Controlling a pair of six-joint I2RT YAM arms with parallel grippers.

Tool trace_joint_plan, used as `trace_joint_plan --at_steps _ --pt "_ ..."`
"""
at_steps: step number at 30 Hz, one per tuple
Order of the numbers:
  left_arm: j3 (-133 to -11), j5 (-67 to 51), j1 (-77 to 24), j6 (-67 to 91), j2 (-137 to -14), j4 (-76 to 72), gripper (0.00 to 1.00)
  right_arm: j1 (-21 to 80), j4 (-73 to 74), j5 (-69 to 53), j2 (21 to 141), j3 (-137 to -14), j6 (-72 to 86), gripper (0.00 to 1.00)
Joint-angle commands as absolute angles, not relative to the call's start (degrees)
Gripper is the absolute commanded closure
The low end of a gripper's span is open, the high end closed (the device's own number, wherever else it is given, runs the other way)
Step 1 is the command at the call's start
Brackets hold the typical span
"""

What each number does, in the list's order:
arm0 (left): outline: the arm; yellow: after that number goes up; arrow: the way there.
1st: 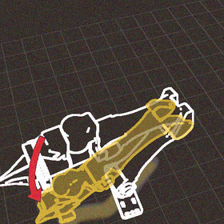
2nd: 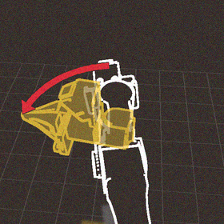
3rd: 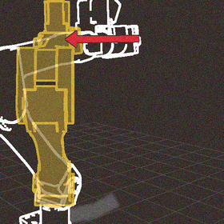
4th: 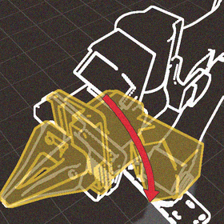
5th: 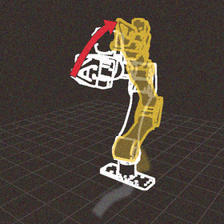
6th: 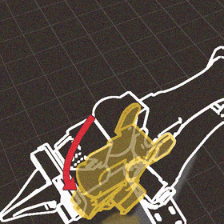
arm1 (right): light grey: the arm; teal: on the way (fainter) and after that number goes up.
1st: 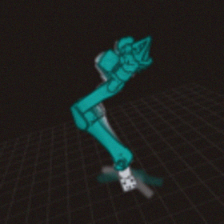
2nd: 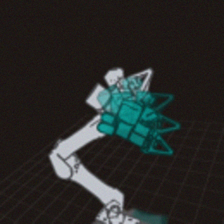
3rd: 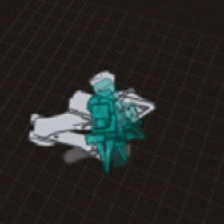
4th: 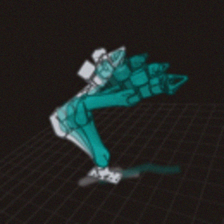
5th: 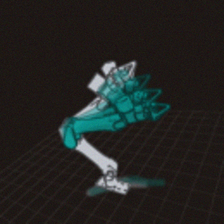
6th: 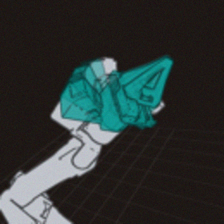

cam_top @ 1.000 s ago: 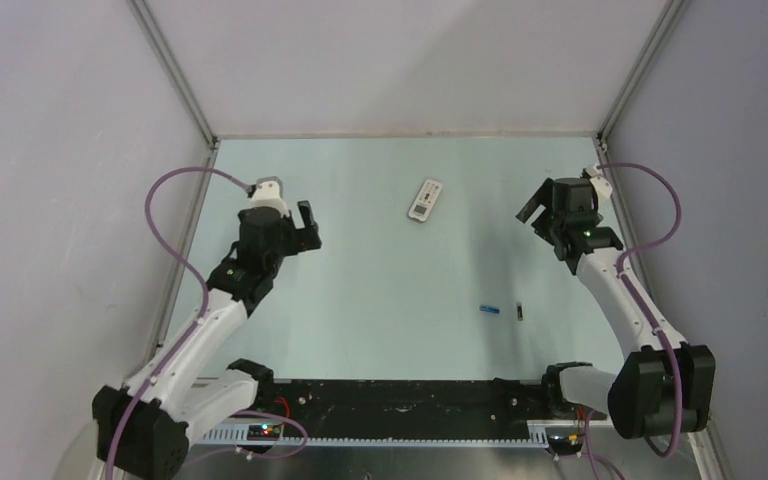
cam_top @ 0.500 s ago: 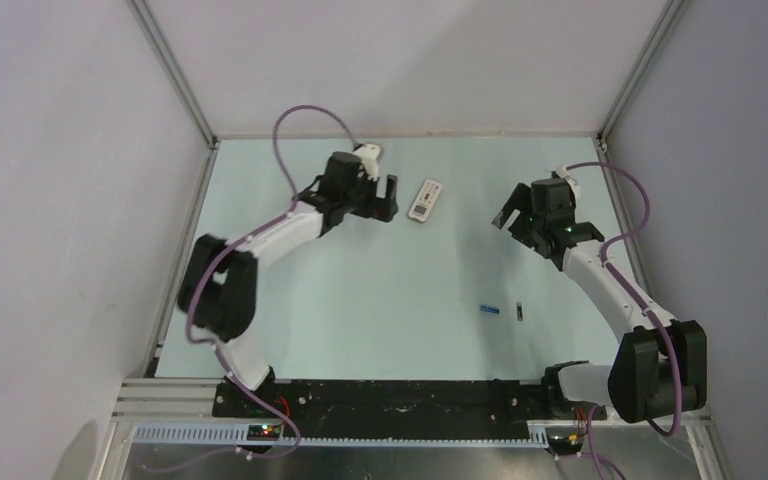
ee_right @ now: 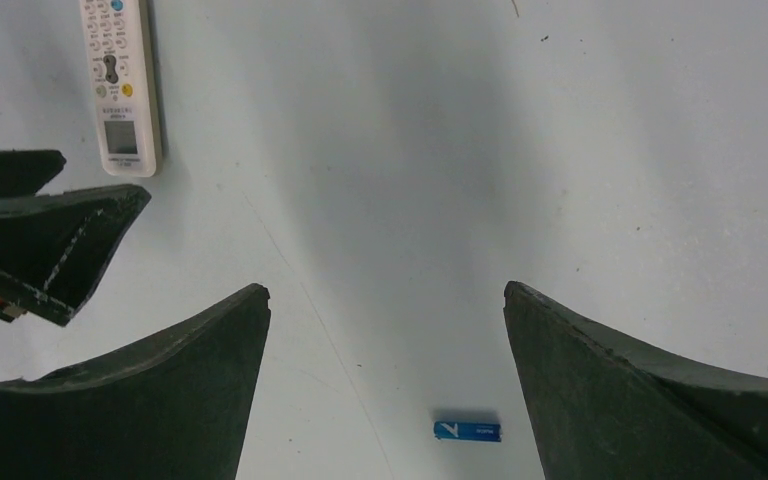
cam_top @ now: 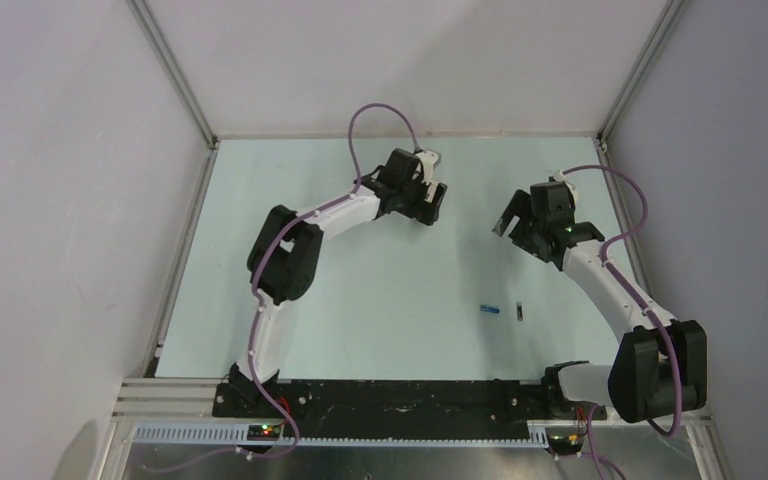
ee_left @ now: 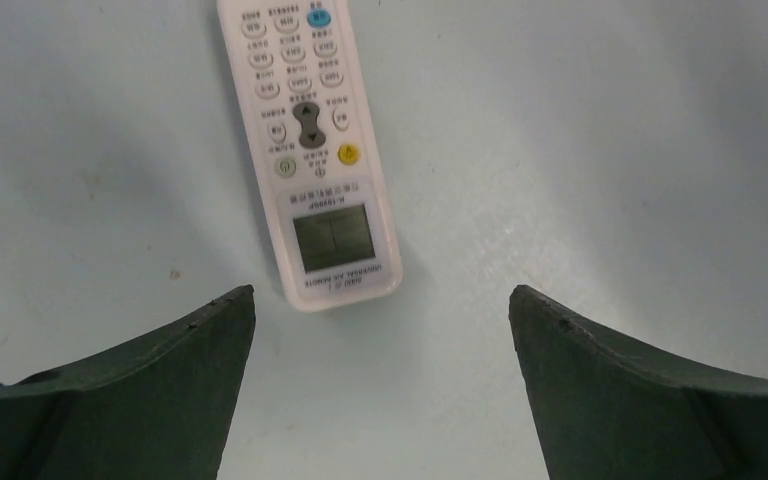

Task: Load the batteries into the remote control

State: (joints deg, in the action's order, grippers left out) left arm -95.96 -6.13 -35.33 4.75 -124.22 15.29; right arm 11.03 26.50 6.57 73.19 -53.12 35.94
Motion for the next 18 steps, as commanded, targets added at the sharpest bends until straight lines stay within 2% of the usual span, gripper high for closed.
trace_joint_plan --at_steps 1,8,11,18 --pt "-102.66 -2.29 -35.71 6.78 -127.02 18.28 0.00 10.63 27.86 7.35 72.05 -53.26 34.56 0.09" --pt "-106.97 -0.26 -35.81 9.38 -131.87 23.23 0.02 9.68 29.33 8.14 70.93 -53.26 34.71 0.09" --pt "-108.37 -0.57 -35.90 9.75 -132.76 24.79 0.13 9.51 29.62 8.23 70.63 -53.26 34.83 0.09" --pt "-113.85 -2.14 -35.92 10.96 -136.19 29.50 0.21 9.49 30.25 8.42 69.64 -53.26 35.39 0.10"
